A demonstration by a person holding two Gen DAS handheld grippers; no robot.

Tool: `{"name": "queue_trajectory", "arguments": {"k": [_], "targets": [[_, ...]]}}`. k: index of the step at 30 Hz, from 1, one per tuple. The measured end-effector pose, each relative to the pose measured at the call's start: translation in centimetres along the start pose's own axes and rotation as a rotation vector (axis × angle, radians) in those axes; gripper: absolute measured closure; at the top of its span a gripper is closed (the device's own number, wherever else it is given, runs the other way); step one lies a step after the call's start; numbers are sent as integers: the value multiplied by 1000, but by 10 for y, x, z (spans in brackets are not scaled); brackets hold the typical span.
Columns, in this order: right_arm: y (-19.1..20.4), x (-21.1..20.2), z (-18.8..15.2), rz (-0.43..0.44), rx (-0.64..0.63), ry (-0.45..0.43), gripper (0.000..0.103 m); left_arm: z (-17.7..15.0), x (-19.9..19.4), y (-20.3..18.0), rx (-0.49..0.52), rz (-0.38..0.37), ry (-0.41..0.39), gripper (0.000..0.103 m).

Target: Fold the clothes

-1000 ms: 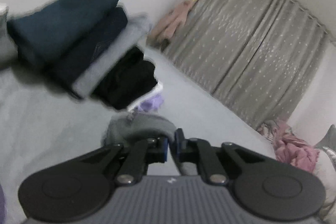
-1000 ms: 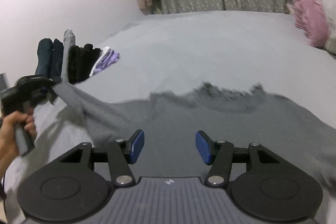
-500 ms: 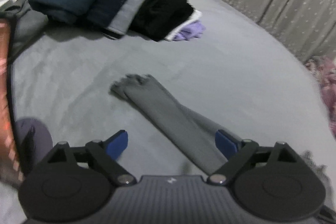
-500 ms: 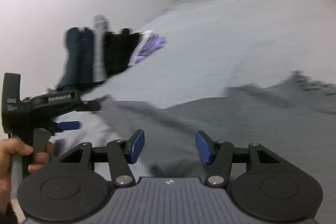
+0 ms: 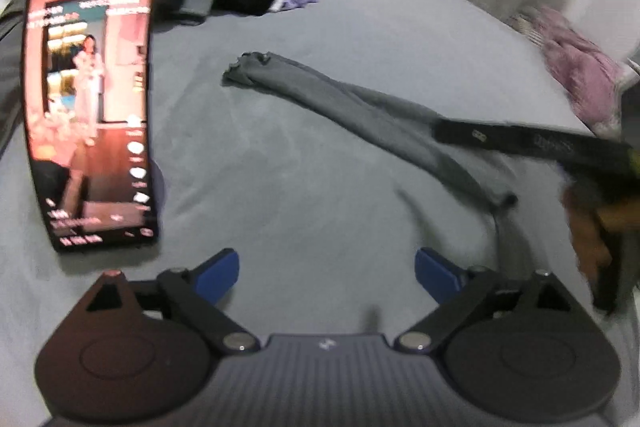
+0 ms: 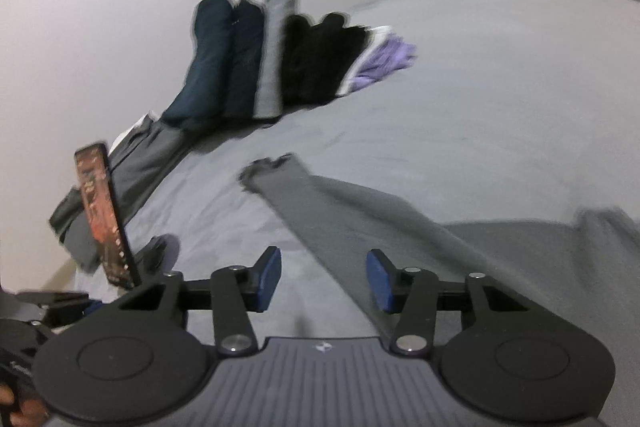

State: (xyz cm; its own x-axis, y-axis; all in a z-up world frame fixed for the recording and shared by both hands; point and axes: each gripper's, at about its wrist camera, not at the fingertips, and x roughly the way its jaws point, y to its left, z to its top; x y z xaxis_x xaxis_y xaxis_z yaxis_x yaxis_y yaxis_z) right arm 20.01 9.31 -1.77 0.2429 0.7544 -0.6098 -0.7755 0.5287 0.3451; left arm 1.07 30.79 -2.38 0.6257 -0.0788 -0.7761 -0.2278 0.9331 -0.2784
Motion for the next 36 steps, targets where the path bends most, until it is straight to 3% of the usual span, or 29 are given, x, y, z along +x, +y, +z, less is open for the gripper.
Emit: {"name": "queue_trajectory", "arguments": {"k": [3,7,11,13,15,18,23,29,33,36], "targets": [[16,32,10,-32,-63,17,60,-5,-10,11,48,-48,15,9],[24,73,25,-77,-49,9,60,-11,-20,16,117,-49,21,9],[23,102,34,-104,-44,9,62,-10,-17,33,78,-12,39,8],[25,112,36,-101,-55,5,70,-8,-18,38,56,-4,41,8],[27,118,36,-80,-70,4,98,-6,-21,44,32,-8,34,8],[34,116,33,-21,-109,-7,101,-6,-28,47,18,-11,23,7],[62,89,17,103,-219,-15,101,-10,-36,45,32,2,28,7],[97,87,-5,199,-377,173,95,-12,-44,38,50,-6,28,5],[92,77,9,234,-323,129,74,-12,-48,39,45,-7,27,5],[87,81,25,161,-302,63,71,-15,-46,39,42,-4,32,5]]}}
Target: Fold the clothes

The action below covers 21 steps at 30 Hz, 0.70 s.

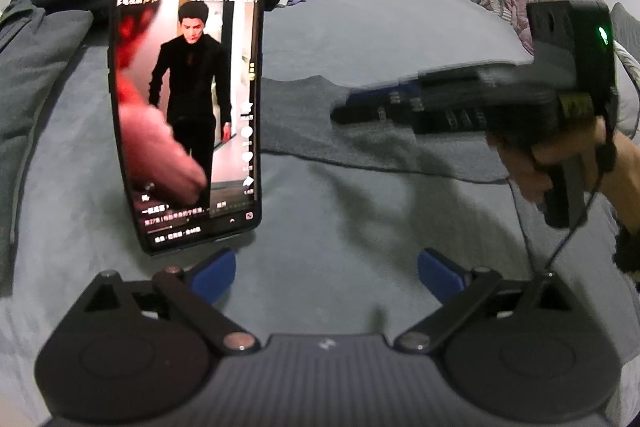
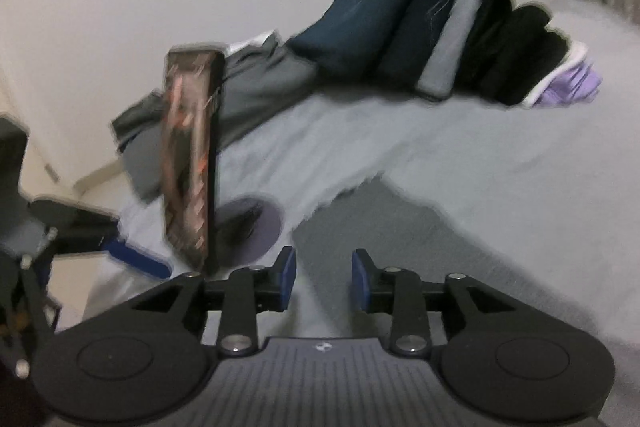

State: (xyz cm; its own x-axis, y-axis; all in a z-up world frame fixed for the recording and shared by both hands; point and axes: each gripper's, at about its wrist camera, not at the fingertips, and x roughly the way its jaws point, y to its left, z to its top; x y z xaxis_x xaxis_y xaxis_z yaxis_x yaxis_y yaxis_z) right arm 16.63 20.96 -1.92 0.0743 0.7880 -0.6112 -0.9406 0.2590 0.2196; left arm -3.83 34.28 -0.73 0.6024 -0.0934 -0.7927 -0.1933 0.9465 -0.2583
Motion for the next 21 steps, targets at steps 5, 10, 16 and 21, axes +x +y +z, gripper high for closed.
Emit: {"name": "queue_trajectory", "arguments": {"k": [5,10,16,21], "targets": [[-18,39,20,-159,13,18,71,-8,-8,-3,11,-13,-3,5],[-14,75,21,-158,-36,37,100,-3,-6,-1,13,-16,-4,4],[-8,73,20,-220,-2,15,82,0,7,-12,39,-19,14,4],[-18,28,10,-278,61,-54,58,-2,8,-23,64,-47,13,3]]}}
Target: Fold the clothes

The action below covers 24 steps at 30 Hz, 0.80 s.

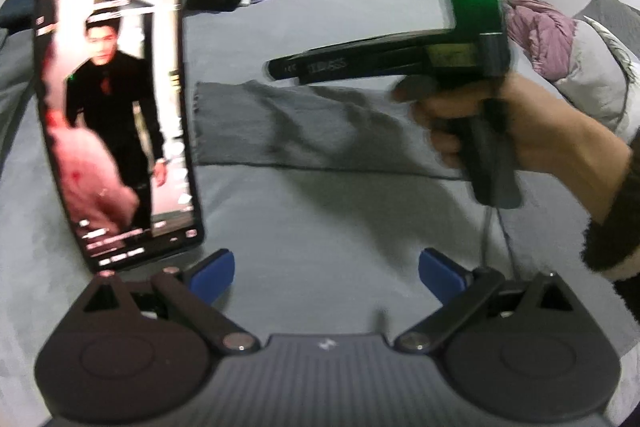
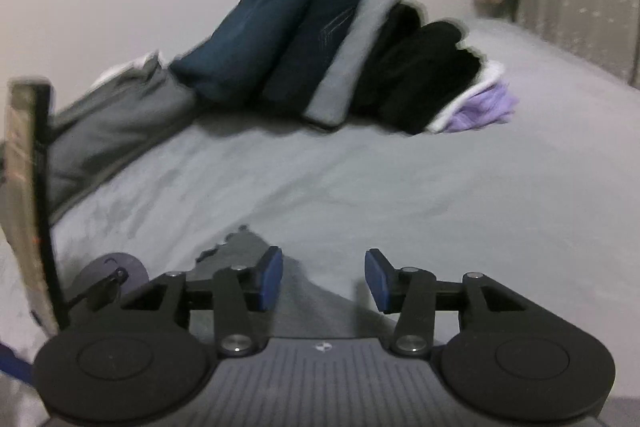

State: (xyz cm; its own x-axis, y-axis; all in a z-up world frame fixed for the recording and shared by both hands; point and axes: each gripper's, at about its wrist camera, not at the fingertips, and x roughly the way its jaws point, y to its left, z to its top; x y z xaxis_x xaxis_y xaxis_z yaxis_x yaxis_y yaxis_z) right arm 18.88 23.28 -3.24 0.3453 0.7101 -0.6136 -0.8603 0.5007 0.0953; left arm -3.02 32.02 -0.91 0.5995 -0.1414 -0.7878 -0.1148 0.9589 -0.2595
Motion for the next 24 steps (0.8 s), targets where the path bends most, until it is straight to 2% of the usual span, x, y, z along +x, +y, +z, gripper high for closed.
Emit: {"name": "queue_trajectory", "arguments": {"k": [2,5,9,12,15,20,24], "targets": [[-30,-40,-11,-18,99,-15,55,0,3,-5,5,-1,3,3],[-62,-85,-27,-55,197,-40,45,4,17,-20,6,-6,9,2],[-102,-160,-76,-182,312,-59,34,11,48,-47,-8,-19,22,1],[-112,-192,-107,-238,375,-34,34,22,66,-64,-43,-37,19,1],[-117,-223,-141,-295,435,-1,33,25,84,-82,-122,-59,3,1],[-122,-276,-195,-400,495,59,32,27,95,-122,-67,-63,-21,1],[-127,-322,-228,-471,555,83,30,26,103,-157,-9,-50,3,1]]}}
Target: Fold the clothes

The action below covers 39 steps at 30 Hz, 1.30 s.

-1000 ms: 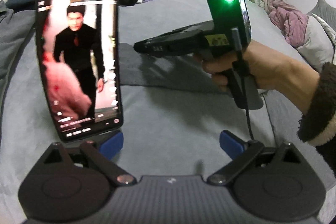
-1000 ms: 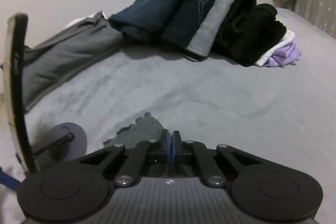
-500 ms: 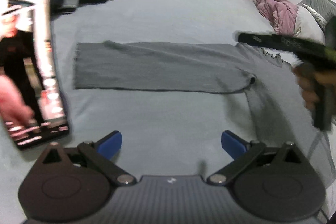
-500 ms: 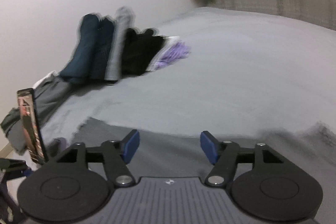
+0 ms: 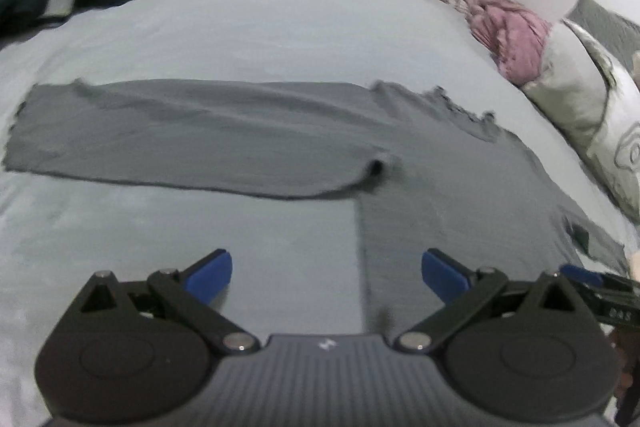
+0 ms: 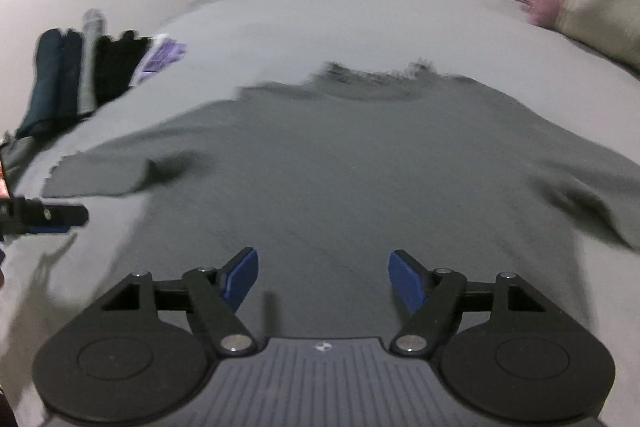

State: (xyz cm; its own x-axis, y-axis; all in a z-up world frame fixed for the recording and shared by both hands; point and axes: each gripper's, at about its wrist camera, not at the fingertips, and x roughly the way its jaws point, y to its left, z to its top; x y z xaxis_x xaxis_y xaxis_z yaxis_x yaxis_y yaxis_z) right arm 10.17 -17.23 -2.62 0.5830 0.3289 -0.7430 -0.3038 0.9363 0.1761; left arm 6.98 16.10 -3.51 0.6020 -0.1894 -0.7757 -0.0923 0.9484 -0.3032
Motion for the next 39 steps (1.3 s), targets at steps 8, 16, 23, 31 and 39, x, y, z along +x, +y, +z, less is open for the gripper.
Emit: {"name": "queue_trajectory", "arguments": {"k": [8,16,23,31,39], "targets": [[-74,-42,-40,-67,223,-45,25,-7,3,-83,191,4,-18,1],[-103,-41,-43,-40,314,-53,23,-21,30,-138,297,-21,43,0],[-92,-36,-45,-59,211,-47,19,-22,45,-141,308,2,65,0],[-103,-41,-48,-28,237,-64,19,-29,55,-129,277,44,98,0],[-139,-50,-51,-127,322,-101,19,-36,59,-144,380,102,92,0]]}}
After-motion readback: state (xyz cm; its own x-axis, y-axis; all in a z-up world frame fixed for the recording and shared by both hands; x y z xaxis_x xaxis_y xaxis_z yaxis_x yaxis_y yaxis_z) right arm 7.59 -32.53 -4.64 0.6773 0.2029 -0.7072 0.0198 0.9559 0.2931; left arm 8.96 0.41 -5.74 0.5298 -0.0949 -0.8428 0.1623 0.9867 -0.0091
